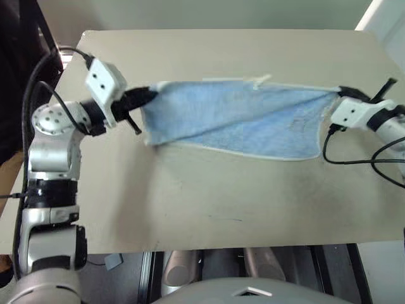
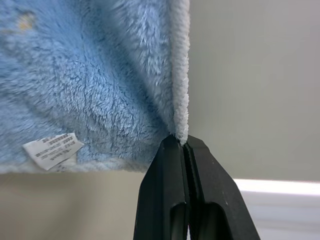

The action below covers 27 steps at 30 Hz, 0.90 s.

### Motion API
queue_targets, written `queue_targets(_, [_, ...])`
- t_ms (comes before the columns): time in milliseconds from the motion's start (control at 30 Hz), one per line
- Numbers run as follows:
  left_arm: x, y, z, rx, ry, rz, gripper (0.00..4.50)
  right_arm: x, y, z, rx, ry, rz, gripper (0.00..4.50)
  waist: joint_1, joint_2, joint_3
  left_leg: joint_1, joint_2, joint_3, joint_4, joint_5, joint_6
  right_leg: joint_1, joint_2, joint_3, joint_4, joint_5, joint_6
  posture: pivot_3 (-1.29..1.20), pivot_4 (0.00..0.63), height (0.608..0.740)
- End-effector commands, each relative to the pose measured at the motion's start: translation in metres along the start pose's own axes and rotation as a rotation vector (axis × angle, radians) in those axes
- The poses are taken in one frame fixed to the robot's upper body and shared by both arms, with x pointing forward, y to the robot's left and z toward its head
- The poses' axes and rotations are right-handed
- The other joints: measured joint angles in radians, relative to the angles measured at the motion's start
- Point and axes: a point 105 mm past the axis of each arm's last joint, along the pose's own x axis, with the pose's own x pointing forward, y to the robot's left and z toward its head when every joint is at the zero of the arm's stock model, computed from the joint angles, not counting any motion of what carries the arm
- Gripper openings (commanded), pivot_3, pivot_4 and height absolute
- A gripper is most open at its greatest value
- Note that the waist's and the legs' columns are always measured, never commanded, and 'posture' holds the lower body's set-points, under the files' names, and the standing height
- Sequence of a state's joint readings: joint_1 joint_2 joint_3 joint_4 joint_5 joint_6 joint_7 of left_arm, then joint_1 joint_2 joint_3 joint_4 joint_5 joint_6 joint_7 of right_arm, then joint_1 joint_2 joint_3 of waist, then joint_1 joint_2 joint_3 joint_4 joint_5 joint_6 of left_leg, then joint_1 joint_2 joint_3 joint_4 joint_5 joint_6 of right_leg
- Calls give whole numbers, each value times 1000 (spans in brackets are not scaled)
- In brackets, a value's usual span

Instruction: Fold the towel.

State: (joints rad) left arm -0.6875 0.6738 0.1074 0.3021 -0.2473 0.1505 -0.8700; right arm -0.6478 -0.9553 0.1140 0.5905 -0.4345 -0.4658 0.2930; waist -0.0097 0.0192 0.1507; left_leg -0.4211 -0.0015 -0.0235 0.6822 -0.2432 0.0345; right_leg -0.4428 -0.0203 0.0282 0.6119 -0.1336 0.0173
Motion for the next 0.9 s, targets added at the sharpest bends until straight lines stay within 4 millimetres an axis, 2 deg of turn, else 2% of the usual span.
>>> queue_targets(33, [7,42,35,3,-118,204,0,-1,-52,-1,43,12,-143,16,0,0,1,-1,0,0,0,1,0,-1,0,0,-1,3,2,0,150,736])
queue_targets(233, [16,72,66,-59,-234,311,0,-2,-88,1,90,-6,-205,16,0,0,1,-4,-1,0,0,1,2,-3,0,0,-3,6,5,0,150,736])
queue_targets(333, [17,74,67,-63,-240,315,0,-2,-90,1,94,-9,-204,16,1,0,1,-4,0,0,-2,0,2,-3,0,0,-3,5,5,0,150,736])
queue_targets(400, [11,69,79,-26,-267,239,0,-15,-107,0,143,-28,-216,16,1,1,2,-5,0,0,-2,0,2,-4,0,0,-3,4,6,0,150,736])
queue_targets(533, [8,66,84,-10,-278,199,0,-22,-114,0,170,-42,-213,16,5,0,1,-20,-1,0,1,2,0,-18,0,-1,-2,5,7,0,150,736])
queue_targets(567, [2,63,83,-26,-283,157,0,-29,-109,4,215,-77,-162,16,5,0,1,-20,-1,0,1,2,-1,-18,0,-1,-2,5,7,0,150,736])
queue_targets(667, [-44,18,52,-61,-169,-163,0,-62,-64,19,378,-173,152,16,3,1,0,-20,0,1,0,3,-5,-18,1,-1,-2,0,7,0,150,736])
queue_targets(733, [-54,7,47,-72,-131,-222,0,-72,-55,24,416,-180,221,16,1,0,0,-20,2,3,1,0,-13,-19,3,0,1,-9,5,0,150,736])
queue_targets(800, [-72,-8,27,-104,-27,-286,0,-86,-26,31,489,-187,365,16,2,0,1,-20,1,2,4,-2,-14,-20,3,0,3,-11,6,0,150,736])
queue_targets(867, [-79,-15,19,-122,19,-314,0,-94,-14,35,525,-187,428,16,3,-1,0,-22,3,2,5,-2,-13,-20,2,0,4,-10,5,0,150,736])
queue_targets(900, [-85,-19,10,-132,62,-321,0,-100,1,41,572,-196,499,16,6,-1,0,-19,3,2,5,-2,-13,-17,2,-1,4,-12,4,0,150,736])
